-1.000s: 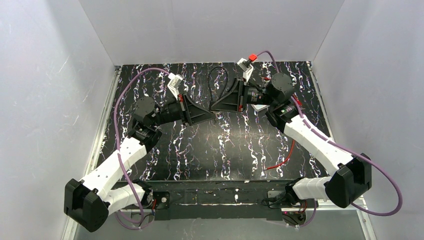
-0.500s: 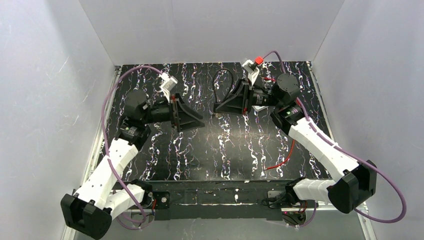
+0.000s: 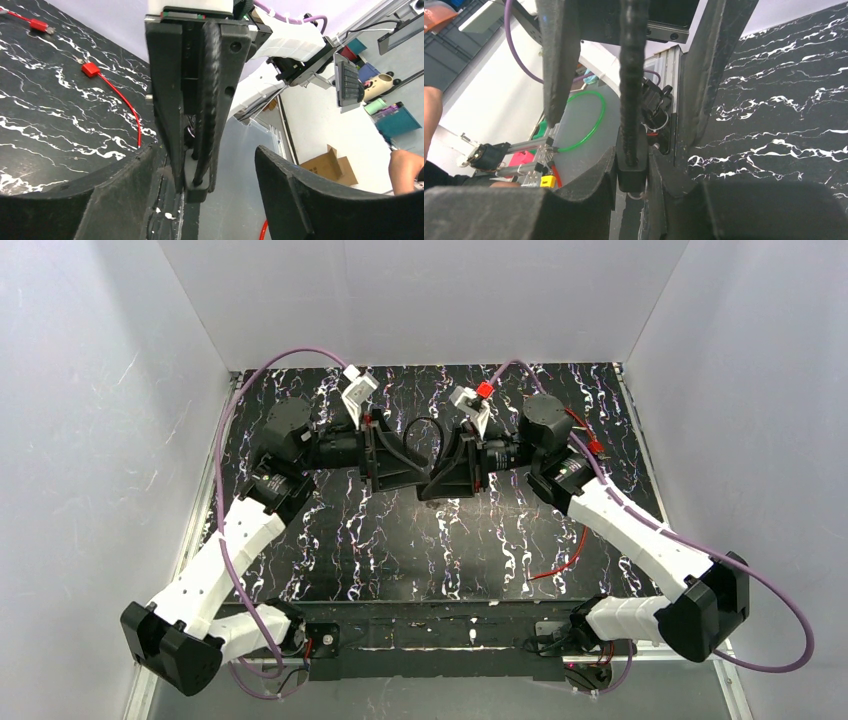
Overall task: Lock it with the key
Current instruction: Remove the key from the lock.
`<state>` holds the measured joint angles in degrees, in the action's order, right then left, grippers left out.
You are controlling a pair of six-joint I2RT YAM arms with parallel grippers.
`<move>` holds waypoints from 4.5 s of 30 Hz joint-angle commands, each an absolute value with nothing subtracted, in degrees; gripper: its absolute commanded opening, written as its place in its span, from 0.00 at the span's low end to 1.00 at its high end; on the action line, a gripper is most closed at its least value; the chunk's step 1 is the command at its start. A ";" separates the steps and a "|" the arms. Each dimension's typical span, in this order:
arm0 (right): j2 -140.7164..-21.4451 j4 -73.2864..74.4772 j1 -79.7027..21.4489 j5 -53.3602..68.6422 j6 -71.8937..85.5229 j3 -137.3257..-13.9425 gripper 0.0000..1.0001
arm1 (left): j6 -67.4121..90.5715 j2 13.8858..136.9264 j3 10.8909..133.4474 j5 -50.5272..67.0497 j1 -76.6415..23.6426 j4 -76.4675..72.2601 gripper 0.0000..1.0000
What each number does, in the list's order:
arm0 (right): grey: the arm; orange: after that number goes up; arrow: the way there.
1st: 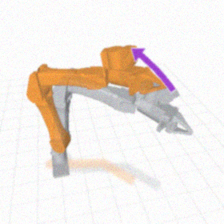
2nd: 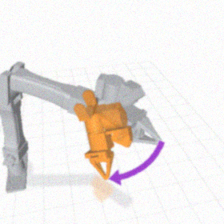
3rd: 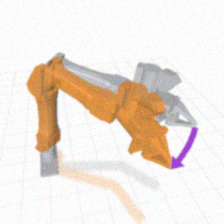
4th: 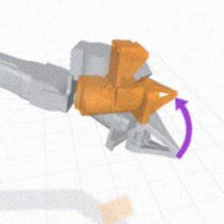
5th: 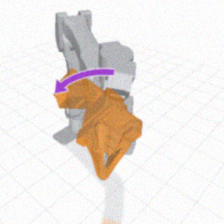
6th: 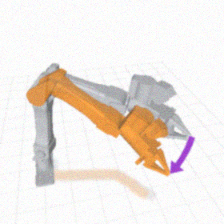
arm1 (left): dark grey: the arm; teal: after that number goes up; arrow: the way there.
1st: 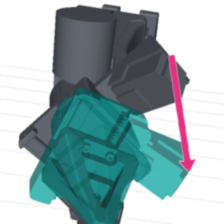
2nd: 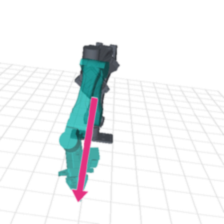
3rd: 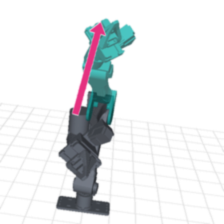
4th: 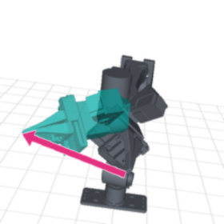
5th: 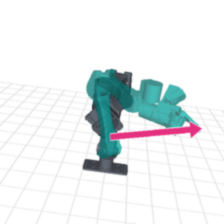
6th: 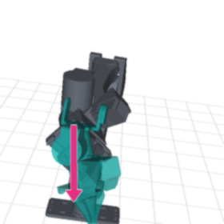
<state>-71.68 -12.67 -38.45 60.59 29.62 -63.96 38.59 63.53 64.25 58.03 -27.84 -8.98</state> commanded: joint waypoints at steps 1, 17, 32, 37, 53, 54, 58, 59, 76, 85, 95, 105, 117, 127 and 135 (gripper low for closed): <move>-71.90 -11.82 -39.97 60.75 25.78 -67.70 0.01 | 38.70 63.75 66.93 54.37 -29.65 -9.32 0.60; -74.11 -5.35 -40.08 59.50 21.87 -71.07 0.01 | 40.14 66.78 65.58 54.82 -30.18 -9.40 0.17; -78.78 -7.79 -27.53 66.78 26.02 -71.26 0.92 | 52.40 72.09 66.79 57.39 -23.30 -19.49 0.00; -81.49 -25.37 -27.46 62.95 35.92 -63.88 0.93 | 54.83 73.20 65.94 55.65 -22.67 -23.00 0.00; -79.34 -48.47 -31.91 57.89 54.54 -57.42 0.90 | 54.71 78.28 68.33 61.10 -21.37 -23.50 0.00; -79.71 -48.59 -32.25 57.48 54.77 -57.42 0.88 | 54.66 78.46 68.70 60.95 -21.38 -23.55 0.00; -81.72 -48.93 -32.89 56.58 55.21 -58.65 0.78 | 55.39 79.36 69.76 60.04 -22.01 -23.54 0.00; -82.22 -49.04 -33.01 56.36 55.30 -59.02 0.76 | 55.46 79.46 69.98 60.03 -22.16 -23.55 0.00; -84.75 -56.07 -34.04 54.66 60.29 -58.63 0.35 | 55.46 79.63 69.18 58.53 -22.95 -23.98 0.00; -85.17 -56.19 -33.84 52.89 61.08 -58.02 0.01 | 56.06 81.06 71.10 55.95 -21.15 -24.08 0.42; -91.63 -51.39 -28.88 43.63 59.07 -68.85 0.01 | 53.69 79.58 68.34 47.73 -13.75 -24.18 0.75; -94.54 -58.93 -28.85 34.09 65.96 -66.19 0.01 | 59.36 78.61 56.47 47.85 -14.33 -40.56 0.73; -93.40 -62.36 -28.99 33.05 68.72 -63.82 0.01 | 62.67 79.48 54.24 46.35 -17.35 -45.26 0.46; -93.56 -63.19 -30.31 33.39 69.25 -64.08 0.01 | 63.16 80.59 54.58 45.93 -19.55 -46.11 0.36; -93.98 -64.73 -30.84 33.92 69.98 -64.49 0.01 | 64.60 80.80 54.26 45.49 -20.19 -47.10 0.27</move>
<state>-95.04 -58.46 -30.50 34.26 69.12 -63.09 63.84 81.23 54.30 46.28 -19.91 -44.32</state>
